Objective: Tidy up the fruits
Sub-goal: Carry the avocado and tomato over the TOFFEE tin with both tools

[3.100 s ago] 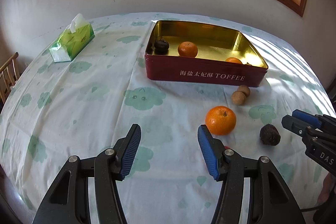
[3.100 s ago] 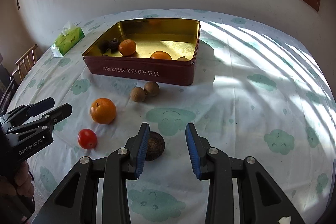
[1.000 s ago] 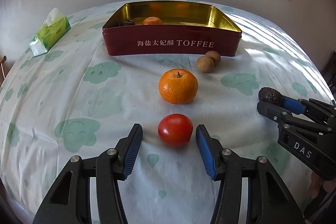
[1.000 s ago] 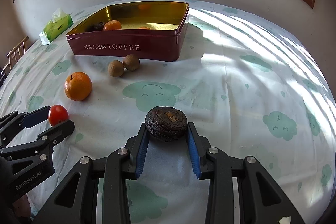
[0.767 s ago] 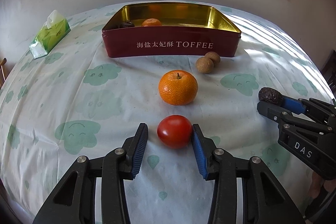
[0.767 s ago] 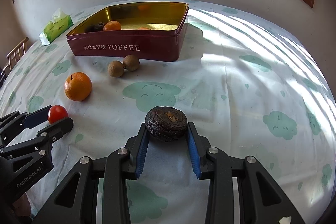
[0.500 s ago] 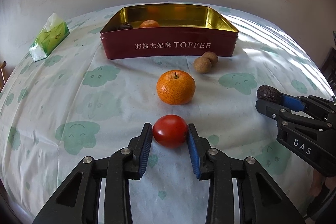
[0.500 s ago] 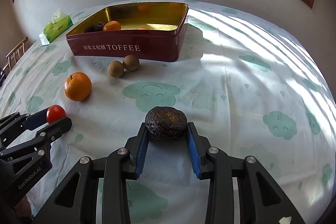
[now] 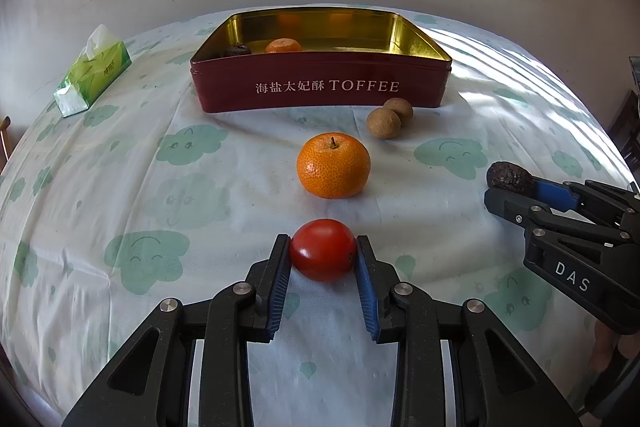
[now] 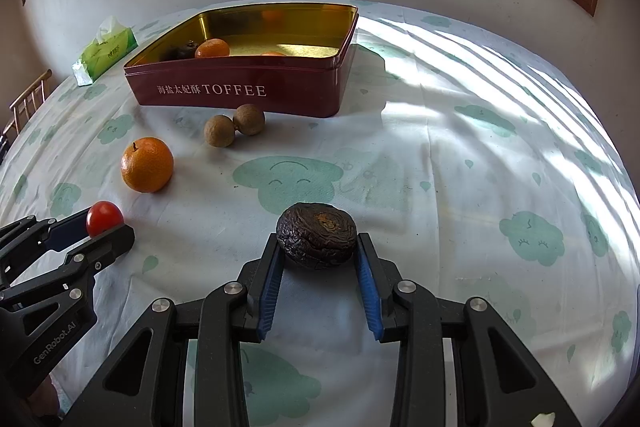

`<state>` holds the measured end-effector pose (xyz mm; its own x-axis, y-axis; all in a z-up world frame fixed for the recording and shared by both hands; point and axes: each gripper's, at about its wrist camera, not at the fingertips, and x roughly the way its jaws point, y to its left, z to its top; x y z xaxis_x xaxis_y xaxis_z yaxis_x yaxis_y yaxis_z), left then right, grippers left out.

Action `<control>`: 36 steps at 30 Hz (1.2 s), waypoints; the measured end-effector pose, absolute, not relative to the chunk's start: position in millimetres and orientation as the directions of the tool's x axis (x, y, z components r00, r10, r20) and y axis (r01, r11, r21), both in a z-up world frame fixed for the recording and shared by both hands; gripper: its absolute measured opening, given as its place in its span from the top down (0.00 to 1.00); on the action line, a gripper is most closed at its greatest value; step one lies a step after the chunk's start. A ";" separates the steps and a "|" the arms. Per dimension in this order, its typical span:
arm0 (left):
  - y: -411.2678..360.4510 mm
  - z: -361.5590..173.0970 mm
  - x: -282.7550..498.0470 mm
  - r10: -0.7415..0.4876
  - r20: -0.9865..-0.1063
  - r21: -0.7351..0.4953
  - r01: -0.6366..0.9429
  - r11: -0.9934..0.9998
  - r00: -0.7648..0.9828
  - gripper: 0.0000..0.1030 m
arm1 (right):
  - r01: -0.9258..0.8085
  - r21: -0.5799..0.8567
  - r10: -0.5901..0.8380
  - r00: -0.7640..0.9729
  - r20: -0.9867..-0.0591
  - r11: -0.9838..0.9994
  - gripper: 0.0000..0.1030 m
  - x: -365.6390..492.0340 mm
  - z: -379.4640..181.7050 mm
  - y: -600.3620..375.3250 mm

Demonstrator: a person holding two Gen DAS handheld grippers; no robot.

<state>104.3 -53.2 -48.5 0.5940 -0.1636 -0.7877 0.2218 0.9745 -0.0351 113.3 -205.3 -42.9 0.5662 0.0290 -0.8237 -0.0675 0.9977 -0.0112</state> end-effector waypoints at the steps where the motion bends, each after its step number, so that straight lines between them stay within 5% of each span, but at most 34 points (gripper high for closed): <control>1: -53.3 -48.4 104.2 -0.162 -0.788 -0.035 0.220 0.975 0.594 0.68 | -0.068 -0.013 0.028 0.566 -0.824 0.998 0.68 113.5 -43.0 -205.7; 36: -25.3 -37.9 111.2 -0.170 -0.784 -0.077 0.178 0.981 0.597 0.68 | -0.068 -0.041 0.001 0.523 -0.852 0.997 0.69 118.4 -40.9 -199.5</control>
